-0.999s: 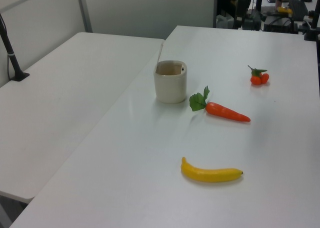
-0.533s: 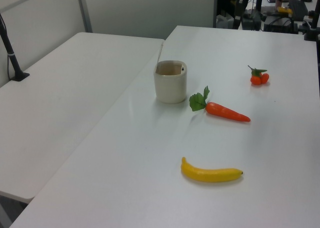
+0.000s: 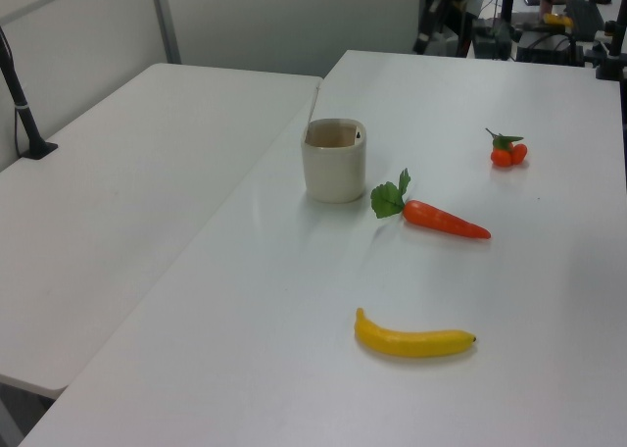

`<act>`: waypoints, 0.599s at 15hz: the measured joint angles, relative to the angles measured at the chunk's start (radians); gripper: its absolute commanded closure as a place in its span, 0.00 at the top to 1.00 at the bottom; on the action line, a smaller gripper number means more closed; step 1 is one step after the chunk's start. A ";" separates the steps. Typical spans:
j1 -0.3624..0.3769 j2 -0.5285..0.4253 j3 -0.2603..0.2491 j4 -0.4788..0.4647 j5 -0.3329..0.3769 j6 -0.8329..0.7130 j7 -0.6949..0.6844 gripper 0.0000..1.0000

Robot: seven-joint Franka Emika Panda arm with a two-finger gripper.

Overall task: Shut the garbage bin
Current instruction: 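Move the gripper over the white bin toward its raised lid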

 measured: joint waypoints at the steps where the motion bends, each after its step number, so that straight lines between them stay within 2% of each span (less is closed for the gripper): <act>1: 0.000 0.017 0.000 0.008 0.002 0.033 0.002 0.00; 9: 0.004 0.180 0.001 0.077 0.003 0.401 0.058 0.00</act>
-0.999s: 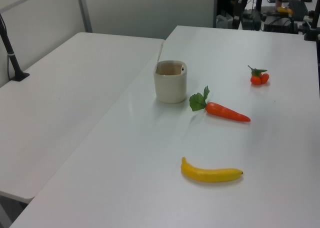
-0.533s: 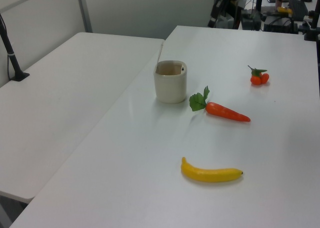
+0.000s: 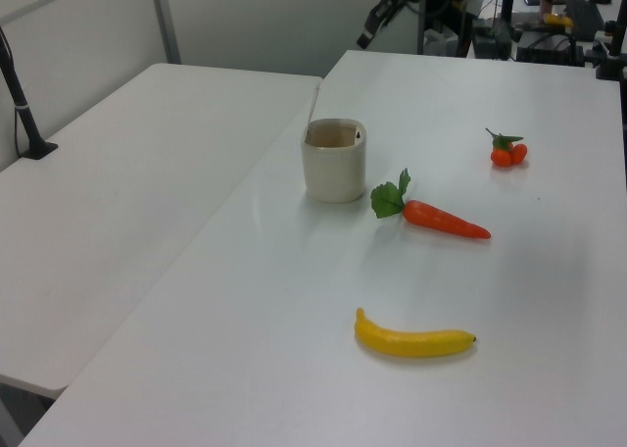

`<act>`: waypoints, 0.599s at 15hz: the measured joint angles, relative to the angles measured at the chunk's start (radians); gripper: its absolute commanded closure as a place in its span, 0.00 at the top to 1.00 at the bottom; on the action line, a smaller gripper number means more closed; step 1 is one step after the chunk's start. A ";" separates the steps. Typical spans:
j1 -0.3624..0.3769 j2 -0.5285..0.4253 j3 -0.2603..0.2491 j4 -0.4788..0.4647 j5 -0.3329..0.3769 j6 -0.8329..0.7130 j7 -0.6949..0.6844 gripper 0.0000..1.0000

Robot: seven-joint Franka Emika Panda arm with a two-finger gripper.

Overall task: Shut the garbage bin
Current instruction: 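Move the gripper over the white bin toward its raised lid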

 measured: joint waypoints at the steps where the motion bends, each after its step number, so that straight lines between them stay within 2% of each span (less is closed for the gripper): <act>1: 0.001 0.019 0.001 0.014 0.000 0.024 0.000 0.00; 9: 0.050 0.210 0.007 0.116 0.000 0.259 0.027 0.00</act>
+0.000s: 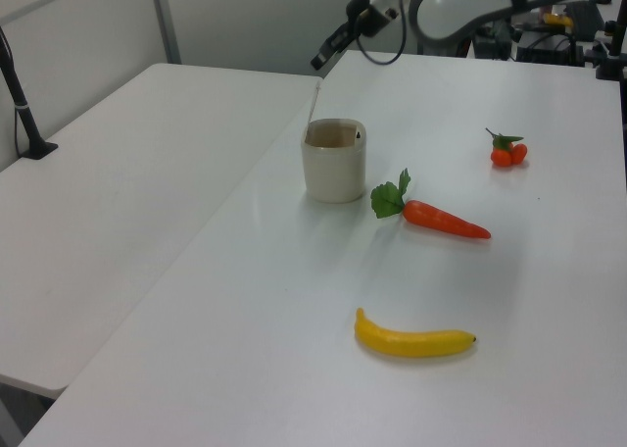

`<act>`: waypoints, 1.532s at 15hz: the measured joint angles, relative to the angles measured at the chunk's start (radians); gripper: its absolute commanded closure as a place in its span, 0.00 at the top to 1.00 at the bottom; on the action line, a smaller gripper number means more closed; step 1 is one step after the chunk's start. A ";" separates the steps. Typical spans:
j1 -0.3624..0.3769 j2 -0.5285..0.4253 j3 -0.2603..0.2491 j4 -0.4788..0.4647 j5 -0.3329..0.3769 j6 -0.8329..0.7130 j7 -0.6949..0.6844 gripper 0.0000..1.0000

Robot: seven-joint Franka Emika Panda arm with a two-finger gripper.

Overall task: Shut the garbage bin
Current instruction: 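Move the gripper over the white bin toward its raised lid, then push the raised lid down with the gripper fingers until it shuts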

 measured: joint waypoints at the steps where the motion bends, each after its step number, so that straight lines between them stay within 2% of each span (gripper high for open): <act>1: 0.002 0.016 0.000 0.008 0.000 0.019 0.001 0.00; 6: 0.012 0.062 0.000 0.033 -0.002 0.073 0.001 0.00; 11: 0.015 0.071 0.000 0.031 -0.005 0.074 0.001 0.00; 17: 0.008 0.048 -0.003 -0.018 -0.006 0.074 0.001 0.00; 23: -0.016 0.002 -0.005 -0.057 -0.010 -0.071 -0.014 0.00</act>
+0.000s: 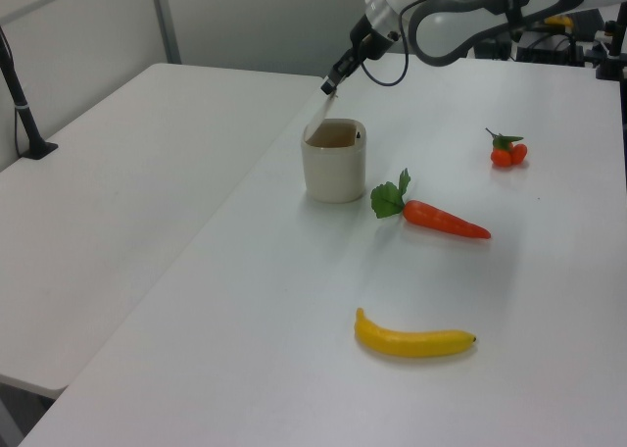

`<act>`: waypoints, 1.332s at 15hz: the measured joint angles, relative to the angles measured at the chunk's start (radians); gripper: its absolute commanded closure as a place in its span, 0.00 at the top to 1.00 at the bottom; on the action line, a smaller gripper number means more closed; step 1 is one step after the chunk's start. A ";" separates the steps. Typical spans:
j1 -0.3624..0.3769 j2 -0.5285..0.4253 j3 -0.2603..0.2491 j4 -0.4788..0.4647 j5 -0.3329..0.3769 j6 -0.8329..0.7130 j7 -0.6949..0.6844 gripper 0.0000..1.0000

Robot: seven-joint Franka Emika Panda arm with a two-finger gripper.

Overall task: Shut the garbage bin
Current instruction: 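Push the raised lid down with the gripper fingers until it shuts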

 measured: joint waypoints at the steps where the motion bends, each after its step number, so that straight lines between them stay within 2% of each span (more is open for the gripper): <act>1: -0.004 -0.006 0.000 -0.004 -0.001 -0.035 -0.010 0.00; 4: -0.005 -0.014 0.000 -0.007 -0.001 -0.115 -0.017 0.00; 7: -0.005 -0.020 0.001 -0.016 -0.031 -0.164 -0.018 0.00; 14: -0.001 -0.020 0.011 -0.073 -0.064 -0.167 -0.019 0.00; 20: -0.001 -0.018 0.012 -0.080 -0.088 -0.167 -0.021 0.00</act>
